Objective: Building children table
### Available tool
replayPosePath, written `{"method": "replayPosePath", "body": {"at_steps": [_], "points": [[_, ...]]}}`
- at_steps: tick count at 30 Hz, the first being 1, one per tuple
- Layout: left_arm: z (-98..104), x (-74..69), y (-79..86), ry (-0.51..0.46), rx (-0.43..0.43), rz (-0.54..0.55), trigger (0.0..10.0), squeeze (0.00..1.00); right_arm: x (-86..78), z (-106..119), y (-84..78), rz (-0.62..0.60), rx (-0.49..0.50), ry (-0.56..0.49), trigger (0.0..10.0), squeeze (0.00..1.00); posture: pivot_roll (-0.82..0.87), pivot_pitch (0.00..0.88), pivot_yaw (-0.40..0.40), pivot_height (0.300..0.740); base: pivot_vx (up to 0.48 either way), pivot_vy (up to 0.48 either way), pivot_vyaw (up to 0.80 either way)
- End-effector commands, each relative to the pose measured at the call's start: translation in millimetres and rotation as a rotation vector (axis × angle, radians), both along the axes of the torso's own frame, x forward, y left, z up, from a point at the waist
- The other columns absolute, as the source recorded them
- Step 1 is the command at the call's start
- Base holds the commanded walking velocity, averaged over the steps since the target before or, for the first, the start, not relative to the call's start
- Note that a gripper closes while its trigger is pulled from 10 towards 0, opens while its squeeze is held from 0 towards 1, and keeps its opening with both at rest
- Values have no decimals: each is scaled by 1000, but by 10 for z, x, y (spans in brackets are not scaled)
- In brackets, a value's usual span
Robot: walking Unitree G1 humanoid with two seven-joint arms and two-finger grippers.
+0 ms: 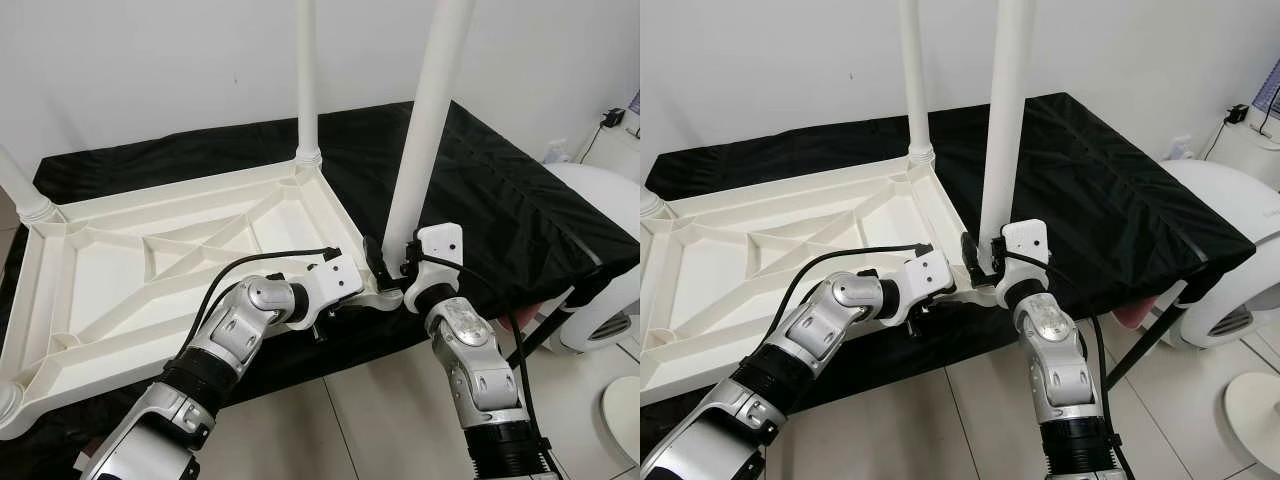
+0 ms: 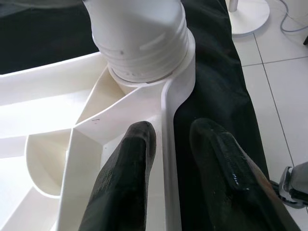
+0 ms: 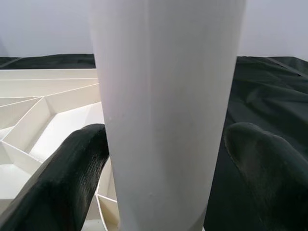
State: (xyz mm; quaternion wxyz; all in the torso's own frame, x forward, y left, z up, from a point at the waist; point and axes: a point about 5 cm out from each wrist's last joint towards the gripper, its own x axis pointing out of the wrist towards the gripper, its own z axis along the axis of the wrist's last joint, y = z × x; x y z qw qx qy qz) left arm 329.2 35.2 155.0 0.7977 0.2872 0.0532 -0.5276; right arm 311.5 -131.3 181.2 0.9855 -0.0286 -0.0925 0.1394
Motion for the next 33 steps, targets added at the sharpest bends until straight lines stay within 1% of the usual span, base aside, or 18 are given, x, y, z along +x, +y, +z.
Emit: {"method": "replayPosePath", "body": {"at_steps": [1, 11, 15, 18, 19, 21, 22, 23, 25, 26, 27, 28, 29, 30, 31, 33], "points": [[58, 10, -6, -23, 2, -10, 10000, 0, 2, -19, -19, 8, 4, 4, 10000, 0, -104, 38, 40, 740, 0, 0, 0], [198, 4, 111, -47, -30, 4, 10000, 0, -2, -61, -54, 21, -9, 17, 10000, 0, -104, 50, 43, 740, 0, 0, 0], [286, -8, 239, -68, -52, 37, 10000, 0, -10, -78, -62, 25, -12, 20, 10000, 0, -100, 53, 44, 740, 0, 0, 0], [305, -6, 269, -68, -62, 49, 10000, 0, -11, -80, -66, 25, -13, 21, 10000, 0, -98, 57, 45, 740, 0, 0, 0], [345, 8, 332, -59, -104, 96, 10000, 0, -6, -93, -74, 23, -13, 24, 10000, 0, -98, 57, 45, 740, 0, 0, 0], [353, 11, 349, -55, -118, 112, 10000, 0, -4, -97, -76, 23, -12, 25, 10000, 0, -98, 57, 45, 740, 0, 0, 0], [346, 5, 363, -38, -155, 141, 10000, 0, -1, -111, -72, 24, -14, 27, 10000, 0, -91, 57, 42, 740, 0, 0, 0], [346, 5, 363, -38, -155, 141, 10000, 0, -1, -111, -72, 24, -14, 27, 10000, 0, -91, 57, 42, 740, 0, 0, 0], [340, -2, 376, -40, -194, 177, 10000, 0, -3, -123, -64, 30, -15, 28, 10000, 0, -91, 56, 42, 740, 0, 0, 0], [337, -8, 382, -36, -217, 195, 10000, 0, -6, -130, -62, 33, -16, 29, 10000, 0, -90, 55, 42, 740, 0, 0, 0], [333, -14, 393, -27, -261, 234, 10000, 0, -9, -141, -65, 37, -17, 30, 10000, 0, -91, 55, 42, 740, 0, 0, 0], [333, -14, 393, -27, -261, 234, 10000, 0, -9, -141, -65, 37, -17, 30, 10000, 0, -91, 55, 42, 740, 0, 0, 0], [329, -18, 402, -14, -302, 268, 10000, 0, -9, -150, -69, 38, -18, 32, 10000, 0, -91, 55, 42, 740, 0, 0, 0], [329, -18, 402, -14, -302, 268, 10000, 0, -9, -150, -69, 38, -18, 32, 10000, 0, -91, 55, 42, 740, 0, 0, 0], [330, -22, 410, -7, -340, 300, 10000, 0, -8, -158, -75, 38, -18, 34, 10000, 0, -89, 56, 38, 740, 0, 0, 0], [330, -22, 410, -7, -340, 300, 10000, 0, -8, -158, -75, 38, -18, 34, 10000, 0, -89, 56, 38, 740, 0, 0, 0]]}}
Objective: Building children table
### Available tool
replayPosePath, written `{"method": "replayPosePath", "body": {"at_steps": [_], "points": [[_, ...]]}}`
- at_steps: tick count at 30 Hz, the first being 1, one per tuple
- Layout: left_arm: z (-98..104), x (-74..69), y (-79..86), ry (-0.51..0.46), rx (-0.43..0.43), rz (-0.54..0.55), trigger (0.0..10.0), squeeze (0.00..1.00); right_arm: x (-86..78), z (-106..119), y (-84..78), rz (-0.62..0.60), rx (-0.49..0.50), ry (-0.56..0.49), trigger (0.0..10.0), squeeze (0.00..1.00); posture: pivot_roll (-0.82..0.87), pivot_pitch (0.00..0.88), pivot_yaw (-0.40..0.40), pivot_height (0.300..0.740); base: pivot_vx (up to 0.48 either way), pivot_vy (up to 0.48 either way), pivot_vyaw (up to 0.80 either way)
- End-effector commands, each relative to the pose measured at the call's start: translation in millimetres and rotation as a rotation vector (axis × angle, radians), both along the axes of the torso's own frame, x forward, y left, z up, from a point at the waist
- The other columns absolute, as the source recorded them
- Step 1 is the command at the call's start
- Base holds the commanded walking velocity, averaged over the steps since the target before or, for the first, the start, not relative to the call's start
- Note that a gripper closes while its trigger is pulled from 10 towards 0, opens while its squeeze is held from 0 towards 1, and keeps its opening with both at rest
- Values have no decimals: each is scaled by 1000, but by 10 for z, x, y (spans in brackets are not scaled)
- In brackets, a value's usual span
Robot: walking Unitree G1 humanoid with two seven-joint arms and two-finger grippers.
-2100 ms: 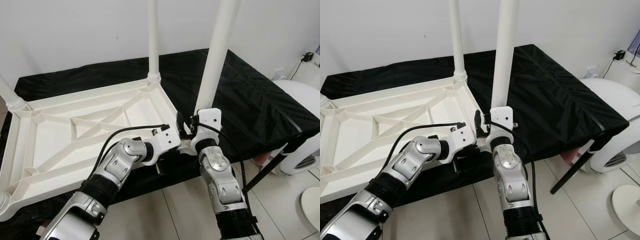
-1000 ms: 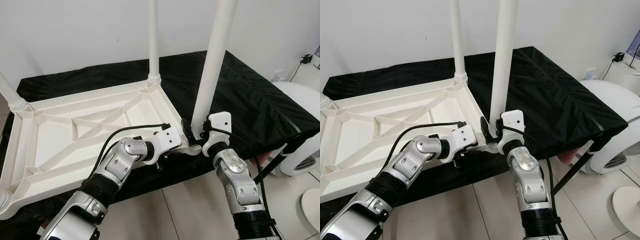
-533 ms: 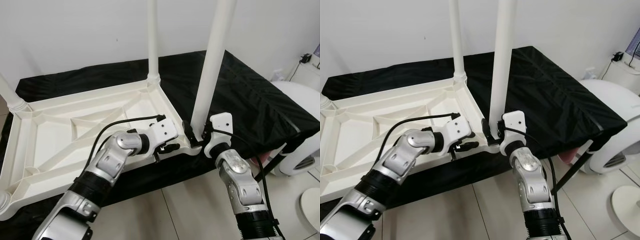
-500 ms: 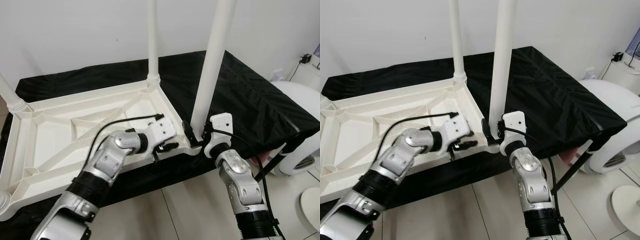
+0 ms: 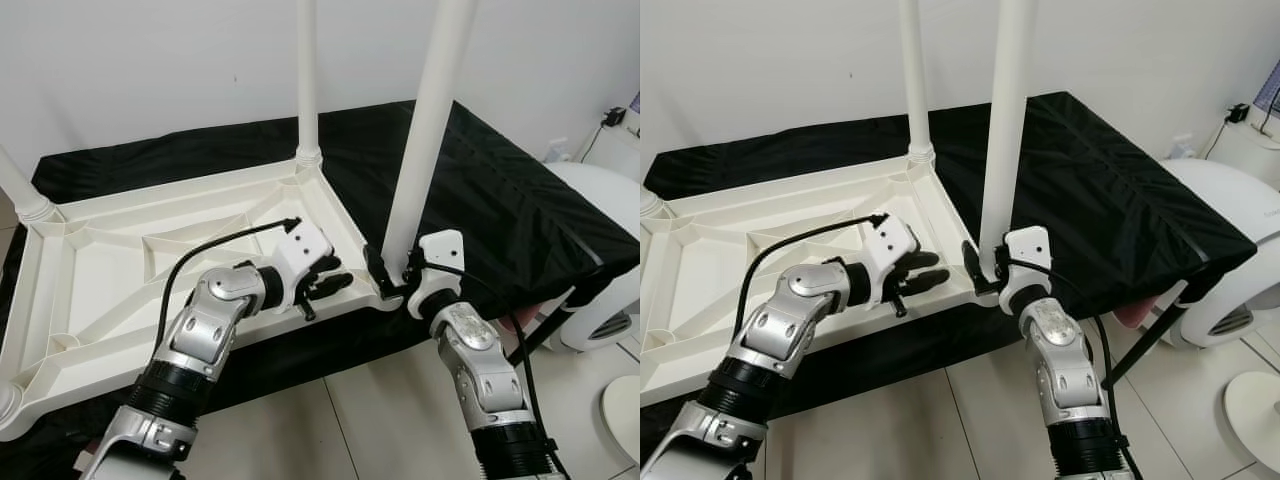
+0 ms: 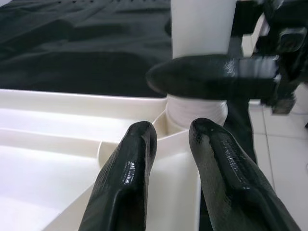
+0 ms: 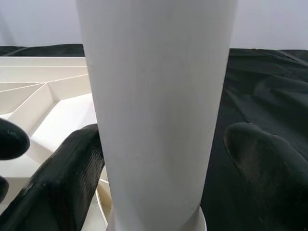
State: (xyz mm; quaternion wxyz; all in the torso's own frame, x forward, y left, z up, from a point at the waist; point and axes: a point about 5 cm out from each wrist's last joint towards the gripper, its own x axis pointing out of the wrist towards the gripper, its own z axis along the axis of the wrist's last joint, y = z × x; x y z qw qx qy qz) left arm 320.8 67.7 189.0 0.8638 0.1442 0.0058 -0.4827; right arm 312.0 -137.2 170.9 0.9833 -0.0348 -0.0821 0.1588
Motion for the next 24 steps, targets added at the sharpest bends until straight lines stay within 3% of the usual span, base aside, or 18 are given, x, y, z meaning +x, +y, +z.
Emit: {"method": "replayPosePath", "body": {"at_steps": [1, 2, 5, 7, 9, 19, 24], "points": [[12, 64, 98, -28, -62, 216, 10000, 0, -11, -61, -19, 1, 1, 16, 10000, 0, -89, 56, 38, 740, 0, 0, 0], [65, 64, 116, -43, -138, 271, 10000, 0, -10, -72, -18, 2, -1, 17, 10000, 0, -85, 55, 36, 740, 0, 0, 0], [103, 61, 134, -50, -189, 310, 10000, 0, -9, -80, -16, 4, -1, 18, 10000, 0, -85, 55, 36, 740, 0, 0, 0], [169, 69, 214, -75, -304, 424, 10000, 0, -4, -104, -7, 5, -1, 20, 10000, 0, -76, 51, 36, 740, 0, 0, 0], [175, 72, 259, -74, -350, 478, 10000, 0, -1, -114, 1, 5, 1, 20, 10000, 0, -76, 51, 36, 740, 0, 0, 0], [9, 16, 470, -81, -407, 702, 10000, 0, 10, -166, 35, -7, 14, 17, 10000, 0, -75, 41, 40, 740, 0, 0, 0], [-66, -14, 532, -89, -386, 787, 10000, 0, 20, -171, 42, -7, 23, 16, 10000, 0, -71, 36, 25, 740, 0, 0, 0]]}}
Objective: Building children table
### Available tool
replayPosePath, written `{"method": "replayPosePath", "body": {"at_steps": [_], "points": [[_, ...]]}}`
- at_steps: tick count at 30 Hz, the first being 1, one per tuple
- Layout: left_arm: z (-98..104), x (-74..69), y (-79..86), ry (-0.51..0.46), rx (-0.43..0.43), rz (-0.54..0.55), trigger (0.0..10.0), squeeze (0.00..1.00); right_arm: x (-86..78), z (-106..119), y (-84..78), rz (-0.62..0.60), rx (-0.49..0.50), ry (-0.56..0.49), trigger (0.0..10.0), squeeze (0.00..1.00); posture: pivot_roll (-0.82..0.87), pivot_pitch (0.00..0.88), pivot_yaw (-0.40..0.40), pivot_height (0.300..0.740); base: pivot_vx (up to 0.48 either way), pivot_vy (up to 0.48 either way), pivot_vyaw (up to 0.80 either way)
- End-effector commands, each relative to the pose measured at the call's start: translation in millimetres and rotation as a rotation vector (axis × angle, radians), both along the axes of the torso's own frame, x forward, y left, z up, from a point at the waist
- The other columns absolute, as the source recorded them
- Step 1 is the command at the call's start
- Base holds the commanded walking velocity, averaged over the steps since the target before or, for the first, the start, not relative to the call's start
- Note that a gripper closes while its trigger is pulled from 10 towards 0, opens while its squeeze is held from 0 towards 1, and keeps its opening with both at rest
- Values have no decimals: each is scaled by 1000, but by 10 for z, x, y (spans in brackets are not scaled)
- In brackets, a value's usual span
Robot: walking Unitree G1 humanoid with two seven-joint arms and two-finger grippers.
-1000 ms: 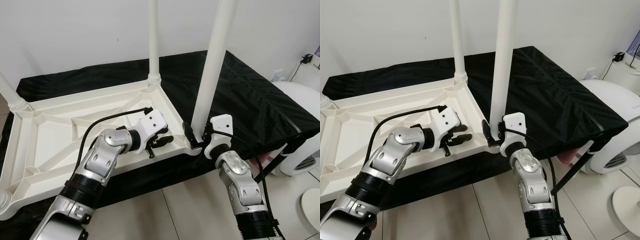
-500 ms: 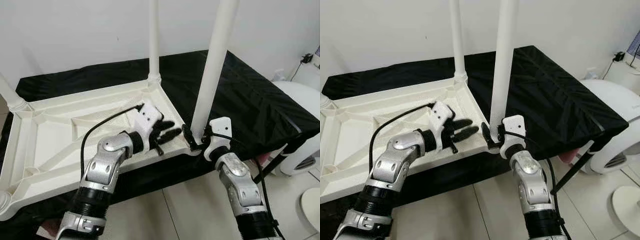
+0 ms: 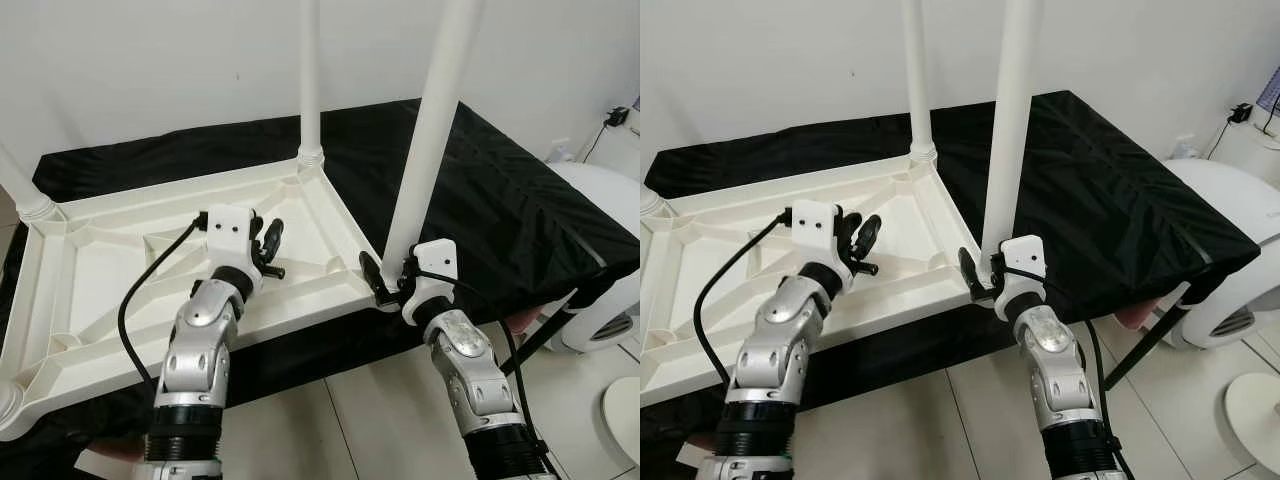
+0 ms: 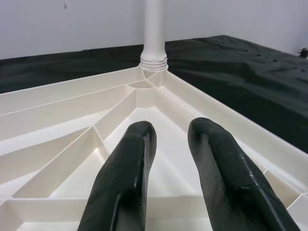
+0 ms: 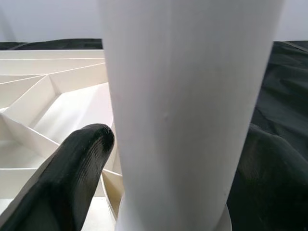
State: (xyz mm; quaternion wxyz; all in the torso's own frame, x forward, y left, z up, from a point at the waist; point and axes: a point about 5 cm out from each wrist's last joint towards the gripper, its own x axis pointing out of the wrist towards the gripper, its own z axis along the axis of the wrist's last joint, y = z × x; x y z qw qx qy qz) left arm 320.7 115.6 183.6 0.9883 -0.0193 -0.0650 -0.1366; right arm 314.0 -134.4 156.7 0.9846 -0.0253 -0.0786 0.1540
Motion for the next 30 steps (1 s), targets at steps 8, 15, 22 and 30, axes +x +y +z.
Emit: {"method": "replayPosePath", "body": {"at_steps": [8, 15, 22, 30], "points": [[-83, -85, 174, -30, 5, 204, 10000, 0, 12, -43, 15, -2, 21, 0, 10000, 0, -75, 22, 25, 740, 0, 0, 0], [-262, -167, 375, 9, 1, 352, 10000, 0, -69, -93, 25, -4, 41, -37, 10000, 0, -70, 11, 30, 740, 0, 0, 0], [-300, -184, 451, 28, 25, 457, 10000, 0, -111, -94, 47, -5, 51, -58, 10000, 0, -74, 11, 40, 740, 0, 0, 0], [-274, -205, 544, 15, 20, 452, 10000, 0, -119, -84, 15, -24, 59, -71, 10000, 0, -70, 9, 43, 740, 0, 0, 0]]}}
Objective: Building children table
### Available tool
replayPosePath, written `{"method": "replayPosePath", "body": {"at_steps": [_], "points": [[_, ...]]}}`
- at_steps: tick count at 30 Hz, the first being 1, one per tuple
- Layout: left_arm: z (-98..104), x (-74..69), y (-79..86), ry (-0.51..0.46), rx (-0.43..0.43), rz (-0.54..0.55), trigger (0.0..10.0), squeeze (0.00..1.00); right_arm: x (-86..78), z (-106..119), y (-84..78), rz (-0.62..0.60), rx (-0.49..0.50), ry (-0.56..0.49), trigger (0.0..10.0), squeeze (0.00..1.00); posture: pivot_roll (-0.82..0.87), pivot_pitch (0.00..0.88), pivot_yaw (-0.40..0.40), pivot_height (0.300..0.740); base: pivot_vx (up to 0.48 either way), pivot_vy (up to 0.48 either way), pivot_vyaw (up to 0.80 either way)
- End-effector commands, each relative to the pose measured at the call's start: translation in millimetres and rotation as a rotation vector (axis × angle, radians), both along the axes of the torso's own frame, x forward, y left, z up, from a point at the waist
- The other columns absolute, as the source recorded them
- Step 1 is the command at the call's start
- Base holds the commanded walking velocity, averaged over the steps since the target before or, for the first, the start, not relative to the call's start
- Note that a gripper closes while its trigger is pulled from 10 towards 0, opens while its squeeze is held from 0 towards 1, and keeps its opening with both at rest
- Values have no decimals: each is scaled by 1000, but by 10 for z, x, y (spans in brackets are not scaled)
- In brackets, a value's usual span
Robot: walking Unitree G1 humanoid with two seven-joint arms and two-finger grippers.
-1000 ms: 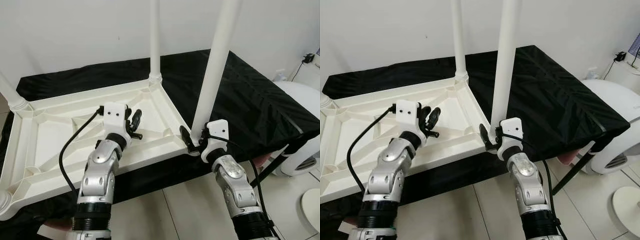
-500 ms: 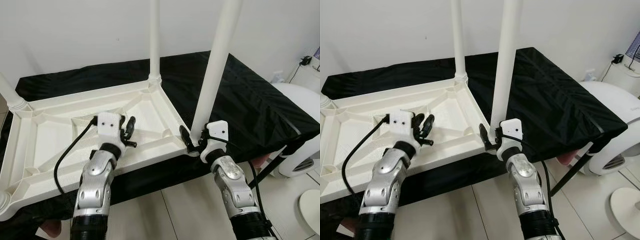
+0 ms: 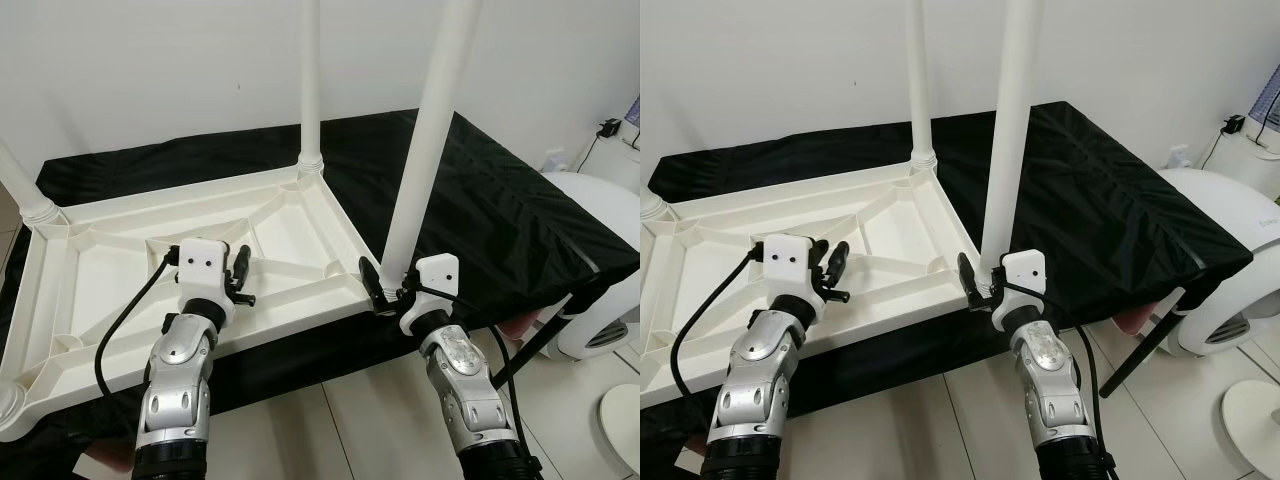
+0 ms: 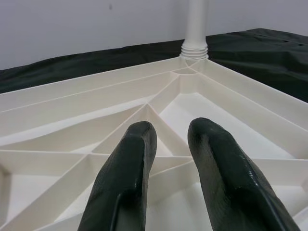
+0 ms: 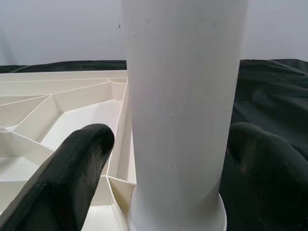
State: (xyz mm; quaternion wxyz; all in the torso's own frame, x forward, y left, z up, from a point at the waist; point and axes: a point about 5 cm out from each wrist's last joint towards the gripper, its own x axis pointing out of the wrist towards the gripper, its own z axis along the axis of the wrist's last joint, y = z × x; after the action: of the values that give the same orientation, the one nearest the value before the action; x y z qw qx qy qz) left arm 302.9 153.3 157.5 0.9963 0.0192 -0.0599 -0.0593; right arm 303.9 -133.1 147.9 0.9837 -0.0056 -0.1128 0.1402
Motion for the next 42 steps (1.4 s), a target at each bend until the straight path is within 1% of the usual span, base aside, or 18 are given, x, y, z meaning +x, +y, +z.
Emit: {"method": "replayPosePath", "body": {"at_steps": [1, 2, 3, 5, 7, 9, 10, 15, 16, 19, 20, 25, 26, 30, 33, 36, 39, 42], "points": [[-31, -27, 208, -8, -12, 294, 10000, 0, -15, 5, -10, -10, 7, -13, 10000, 0, -66, 10, 36, 740, 0, 0, 0], [-31, -27, 208, -8, -12, 294, 10000, 0, -15, 5, -10, -10, 7, -13, 10000, 0, -66, 10, 36, 740, 0, 0, 0], [-42, -19, 260, -11, 5, 285, 10000, 0, -6, 6, -37, -16, 0, -17, 10000, 0, -60, 11, 26, 740, 0, 0, 0], [-42, -19, 260, -11, 5, 285, 10000, 0, -6, 6, -37, -16, 0, -17, 10000, 0, -60, 11, 26, 740, 0, 0, 0], [-69, -23, 367, -17, 12, 294, 10000, 0, 18, -2, -110, -38, -19, -26, 10000, 0, -54, 12, 28, 740, 0, 0, 0], [-90, -29, 396, -12, 5, 301, 10000, 0, 26, -7, -134, -47, -24, -27, 10000, 0, -54, 12, 28, 740, 0, 0, 0], [-125, -38, 431, 1, 10, 329, 10000, 0, 29, -16, -148, -58, -27, -30, 10000, 0, -55, 11, 28, 740, 0, 0, 0], [-137, -59, 448, 2, 13, 345, 10000, 0, 22, -28, -150, -66, -23, -30, 10000, 0, -56, 14, 28, 740, 0, 0, 0], [-156, -71, 436, 10, -16, 321, 10000, 0, 16, -35, -149, -66, -24, -29, 10000, 0, -52, 18, 30, 740, 0, 0, 0], [-201, -126, 376, 14, -6, 292, 10000, 0, 3, -42, -142, -58, -25, -30, 10000, 0, -53, 28, 36, 740, 0, 0, 0], [-217, -155, 333, 9, -9, 272, 10000, 0, -7, -46, -137, -52, -22, -31, 10000, 0, -53, 28, 36, 740, 0, 0, 0], [-266, -217, 254, 3, -7, 255, 10000, 0, -49, -62, -118, -45, -23, -42, 10000, 0, -57, 32, 40, 740, 0, 0, 0], [-286, -235, 235, 9, -18, 254, 10000, 0, -64, -68, -111, -47, -24, -45, 10000, 0, -57, 32, 40, 740, 0, 0, 0], [-274, -267, 193, 1, -23, 238, 10000, 0, -94, -67, -90, -50, -19, -51, 10000, 0, -55, 35, 37, 740, 0, 0, 0], [-207, -284, 170, -28, -13, 225, 10000, 0, -106, -77, -53, -41, -18, -46, 10000, 0, -56, 37, 36, 740, 0, 0, 0], [-188, -293, 157, -39, -12, 219, 10000, 0, -104, -93, -40, -35, -20, -39, 10000, 0, -49, 38, 29, 740, 0, 0, 0], [-188, -299, 146, -41, -11, 216, 10000, 0, -104, -96, -43, -34, -14, -37, 10000, 0, -49, 38, 29, 740, 0, 0, 0], [-215, -327, 120, -42, 8, 210, 10000, 0, -101, -104, -44, -33, -19, -34, 10000, 0, -45, 32, 24, 740, 0, 0, 0]]}}
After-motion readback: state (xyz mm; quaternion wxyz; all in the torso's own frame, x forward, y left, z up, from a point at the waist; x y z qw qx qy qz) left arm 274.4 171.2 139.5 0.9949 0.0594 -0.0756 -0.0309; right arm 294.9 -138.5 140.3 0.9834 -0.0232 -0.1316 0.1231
